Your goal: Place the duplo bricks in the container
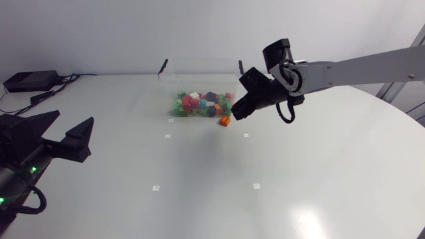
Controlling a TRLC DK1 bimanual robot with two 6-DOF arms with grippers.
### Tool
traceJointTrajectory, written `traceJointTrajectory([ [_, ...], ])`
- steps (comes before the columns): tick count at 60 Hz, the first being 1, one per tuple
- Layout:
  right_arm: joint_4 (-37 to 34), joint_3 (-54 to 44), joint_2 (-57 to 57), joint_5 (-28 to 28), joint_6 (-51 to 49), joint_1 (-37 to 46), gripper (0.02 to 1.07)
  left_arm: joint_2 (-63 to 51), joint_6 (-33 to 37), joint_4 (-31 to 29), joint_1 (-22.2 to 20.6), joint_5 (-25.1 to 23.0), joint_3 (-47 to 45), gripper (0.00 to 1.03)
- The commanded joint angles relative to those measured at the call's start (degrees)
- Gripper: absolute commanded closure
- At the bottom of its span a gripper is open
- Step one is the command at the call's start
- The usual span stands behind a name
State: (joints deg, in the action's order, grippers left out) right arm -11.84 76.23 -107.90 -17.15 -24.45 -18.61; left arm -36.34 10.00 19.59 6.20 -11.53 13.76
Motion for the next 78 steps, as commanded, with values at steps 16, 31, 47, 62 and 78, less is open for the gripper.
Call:
traceJointTrajectory([
  [16, -1.96, 1.47, 6.3, 3.44, 4.5, -3.19, 0.81, 9.27, -3.32, -1.84, 0.13, 0.02, -6.2, 0.04],
  [31, -2.05, 10.08, 1.2, 4.58, 7.13, -3.54, 0.81, 18.76, -5.08, -1.93, -0.22, 0.02, -10.42, 0.04],
  [47, 0.32, 18.17, -6.62, 5.72, 8.63, -3.45, 0.81, 21.92, -5.87, -1.84, -0.31, 0.02, -12.09, 0.04],
  [62, -1.0, 28.72, -13.39, 5.9, 9.95, -3.8, 0.81, 23.24, -5.96, -1.23, -0.31, 0.02, -13.06, 0.04],
  [78, -3.28, 39.97, -21.21, 6.51, 11.53, -5.3, 0.81, 24.91, -6.48, -1.05, -0.4, 0.02, -13.93, 0.04],
])
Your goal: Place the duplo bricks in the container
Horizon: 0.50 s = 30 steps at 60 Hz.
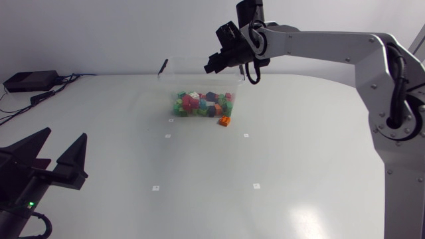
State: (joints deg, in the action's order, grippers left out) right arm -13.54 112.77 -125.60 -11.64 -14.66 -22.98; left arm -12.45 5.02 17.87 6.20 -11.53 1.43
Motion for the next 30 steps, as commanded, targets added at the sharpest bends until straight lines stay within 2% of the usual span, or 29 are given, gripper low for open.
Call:
traceJointTrajectory([
  [1, -1.66, 3.77, -3.77, 1.0, 1.74, -1.01, 0.81, 1.11, -1.5, 0.59, -0.4, 0.02, -1.61, 0.04],
  [10, -3.69, 9.84, -7.73, 1.88, 2.0, -1.89, 0.8, 2.16, -1.41, 0.15, -0.48, 0.02, -1.61, 0.04],
  [12, -4.57, 11.59, -8.87, 2.32, 2.09, -1.98, 0.68, 2.52, -1.5, -0.03, -0.57, 0.02, -1.61, 0.04],
  [19, -6.67, 13.88, -10.01, 2.76, 2.53, -1.89, 0.14, 3.83, -1.76, -0.64, -1.27, 0.02, -1.61, 0.04],
  [22, -7.11, 13.7, -9.4, 2.76, 2.44, -1.89, 0.08, 4.63, -1.68, -1.34, -1.54, 0.02, -1.61, 0.04],
  [30, -8.7, 11.86, -5.0, 2.59, 2.53, -1.71, 0.07, 7.26, -1.68, -4.24, -2.15, 0.02, -1.61, 0.04],
])
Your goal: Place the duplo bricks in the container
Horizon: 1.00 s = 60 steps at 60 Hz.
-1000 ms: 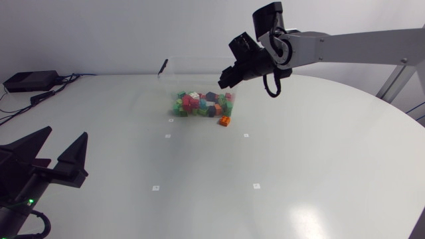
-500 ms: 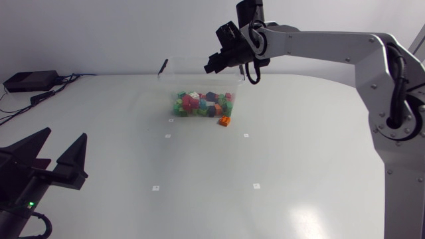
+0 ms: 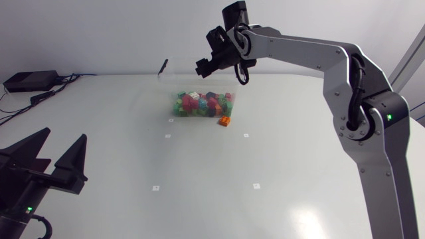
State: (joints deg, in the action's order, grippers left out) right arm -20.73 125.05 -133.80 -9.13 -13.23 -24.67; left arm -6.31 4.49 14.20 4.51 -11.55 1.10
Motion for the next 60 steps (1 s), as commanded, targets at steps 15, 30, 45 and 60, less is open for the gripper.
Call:
traceJointTrajectory([
  [15, -3.79, -8.95, 13.74, 0.07, 1.11, -0.12, 0.07, 7.01, -1.06, -7.52, -1.0, 0.04, -1.28, 0.04],
  [30, -0.45, -26.0, 25.6, 0.16, 0.4, 0.76, 0.07, 7.1, -0.36, -11.21, -1.26, 0.04, -1.28, 0.04],
  [45, 8.51, -43.67, 29.65, -1.33, -1.88, 2.96, 0.07, 7.01, 0.25, -11.56, -1.26, 0.13, -1.28, 0.04],
  [60, 18.36, -51.05, 23.14, -3.27, -4.26, 4.63, 0.07, 7.01, 2.28, -11.56, -0.91, 0.21, -1.28, 0.04],
])
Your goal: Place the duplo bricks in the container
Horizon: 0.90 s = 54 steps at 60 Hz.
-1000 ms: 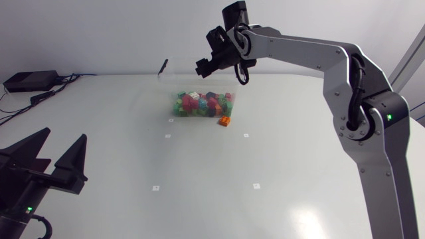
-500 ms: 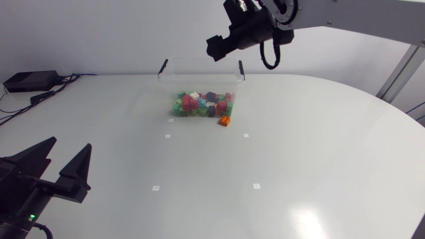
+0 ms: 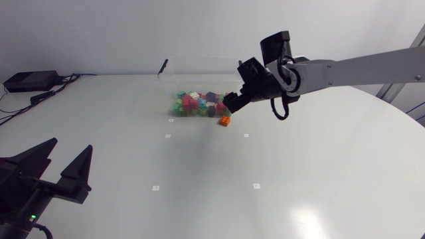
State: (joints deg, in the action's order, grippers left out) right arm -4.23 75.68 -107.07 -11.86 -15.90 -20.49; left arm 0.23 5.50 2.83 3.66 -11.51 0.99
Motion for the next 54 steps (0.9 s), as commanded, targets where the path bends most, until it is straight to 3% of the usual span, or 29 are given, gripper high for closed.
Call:
traceJointTrajectory([
  [1, 2.65, -1.85, -4.29, -0.71, -1.59, 0.63, 0.07, 0.47, 1.45, -0.19, -0.06, 0.17, -1.17, 0.04],
  [14, 7.57, -1.68, -10.18, -2.73, -3.35, 2.03, 0.07, 0.47, 2.15, -0.19, -1.02, 0.26, -1.17, 0.04],
  [24, 8.62, -0.09, -14.05, -3.79, -5.02, 2.12, 0.07, 0.47, -3.04, -0.63, -2.61, 3.51, -1.17, 0.04],
  [54, 9.06, 5.44, -22.48, -7.83, -8.62, 4.06, 0.07, 0.47, -2.33, -0.72, -1.9, 3.77, -1.17, 0.04],
])
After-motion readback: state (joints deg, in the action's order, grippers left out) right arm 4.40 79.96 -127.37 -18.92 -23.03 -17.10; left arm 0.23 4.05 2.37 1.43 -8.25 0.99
